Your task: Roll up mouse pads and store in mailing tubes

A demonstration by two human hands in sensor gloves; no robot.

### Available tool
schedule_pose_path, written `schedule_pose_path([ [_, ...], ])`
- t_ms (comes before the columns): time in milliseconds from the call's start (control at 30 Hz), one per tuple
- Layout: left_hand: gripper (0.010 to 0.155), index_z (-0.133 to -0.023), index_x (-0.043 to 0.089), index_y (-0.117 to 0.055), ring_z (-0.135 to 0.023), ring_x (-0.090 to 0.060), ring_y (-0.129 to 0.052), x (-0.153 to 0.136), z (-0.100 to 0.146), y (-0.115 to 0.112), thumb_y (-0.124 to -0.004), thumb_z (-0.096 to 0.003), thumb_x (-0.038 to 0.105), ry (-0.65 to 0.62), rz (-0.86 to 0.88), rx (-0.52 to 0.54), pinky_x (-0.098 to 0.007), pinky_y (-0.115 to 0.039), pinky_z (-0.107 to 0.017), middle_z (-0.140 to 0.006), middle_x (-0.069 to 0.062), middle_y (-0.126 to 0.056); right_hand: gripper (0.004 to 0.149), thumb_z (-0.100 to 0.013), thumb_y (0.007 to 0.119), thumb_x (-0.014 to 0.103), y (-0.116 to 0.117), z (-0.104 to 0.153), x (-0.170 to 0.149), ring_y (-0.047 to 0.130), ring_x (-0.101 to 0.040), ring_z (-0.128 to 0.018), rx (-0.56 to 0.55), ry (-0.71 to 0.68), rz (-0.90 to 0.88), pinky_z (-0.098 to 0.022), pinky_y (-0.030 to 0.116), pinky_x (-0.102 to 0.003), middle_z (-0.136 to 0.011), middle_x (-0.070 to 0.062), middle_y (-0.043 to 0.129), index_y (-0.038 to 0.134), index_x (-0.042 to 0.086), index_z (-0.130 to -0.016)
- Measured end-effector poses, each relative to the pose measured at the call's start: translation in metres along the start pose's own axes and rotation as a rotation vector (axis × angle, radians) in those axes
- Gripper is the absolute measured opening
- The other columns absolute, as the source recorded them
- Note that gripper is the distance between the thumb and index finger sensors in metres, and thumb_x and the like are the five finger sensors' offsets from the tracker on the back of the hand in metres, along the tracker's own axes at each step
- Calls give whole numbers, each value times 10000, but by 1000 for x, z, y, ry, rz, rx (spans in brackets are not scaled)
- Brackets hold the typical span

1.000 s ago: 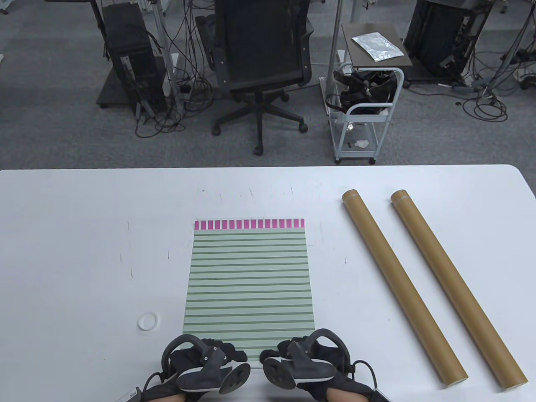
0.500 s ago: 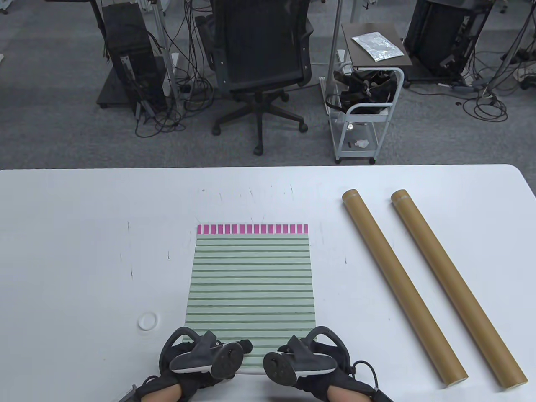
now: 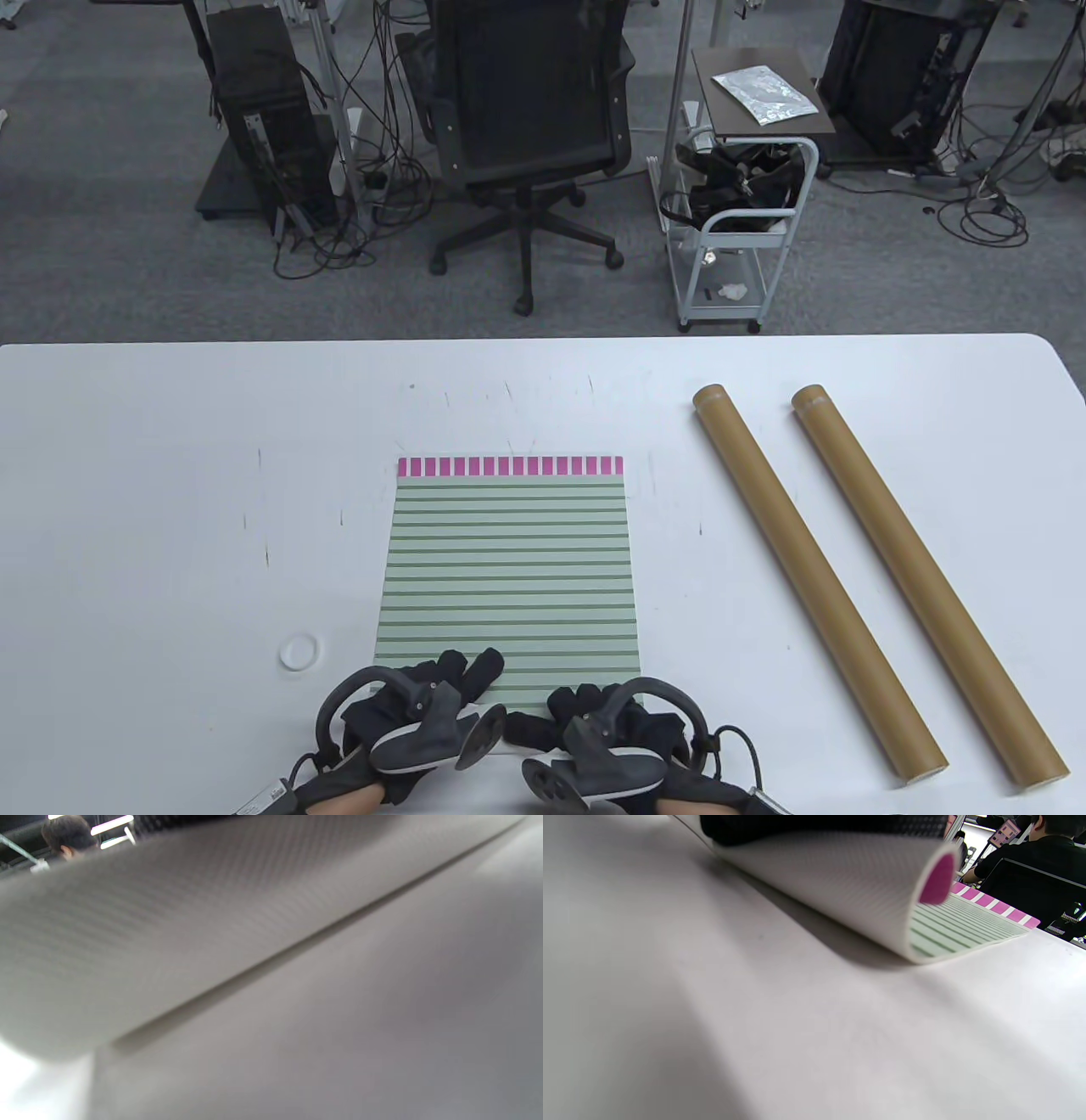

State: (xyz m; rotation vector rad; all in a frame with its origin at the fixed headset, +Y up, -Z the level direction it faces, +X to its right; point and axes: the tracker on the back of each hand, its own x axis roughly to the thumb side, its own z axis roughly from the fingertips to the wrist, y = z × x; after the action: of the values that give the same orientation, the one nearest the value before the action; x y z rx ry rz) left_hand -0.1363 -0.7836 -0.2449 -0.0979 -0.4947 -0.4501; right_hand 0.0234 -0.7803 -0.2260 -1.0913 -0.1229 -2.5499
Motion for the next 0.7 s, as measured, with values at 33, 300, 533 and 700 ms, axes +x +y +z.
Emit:
schedule_pose_path([
  [33,800,-1001,393,-226,-590,-92,-883,2,2,2,-621,-317,518,-8,-24,20,-187,-827,-397,-987,-11,-501,630,-489,590,218,1,-2,1,829,-209,-617,17,-2,12,-544,756,-409,-896,-61,662,322,403,-1028],
  [300,408,-782,398,-755,-451,-44,-942,14,14,8,-757,-375,422,-151,14,83,-135,-856,-286,-803,112,-793,622,-489,577,230,-1,-4,-1,812,-205,-613,47,26,-18,-530,767,-410,-880,-56,645,314,417,-1021],
  [533,557,-861,318,-738,-675,-97,-957,2,10,4,-795,-344,517,-220,182,-30,-196,-907,-511,-884,64,-779,672,-495,605,247,-3,-5,-12,793,-211,-623,75,58,-160,-513,785,-390,-951,-100,564,239,230,-1059],
  [700,513,-798,413,-718,-610,-66,-966,0,6,3,-777,-299,515,-150,125,7,-180,-895,-459,-813,139,-831,437,-487,668,226,-6,3,-8,817,-176,-577,-53,14,-155,-499,777,-361,-853,-63,662,582,261,-913],
])
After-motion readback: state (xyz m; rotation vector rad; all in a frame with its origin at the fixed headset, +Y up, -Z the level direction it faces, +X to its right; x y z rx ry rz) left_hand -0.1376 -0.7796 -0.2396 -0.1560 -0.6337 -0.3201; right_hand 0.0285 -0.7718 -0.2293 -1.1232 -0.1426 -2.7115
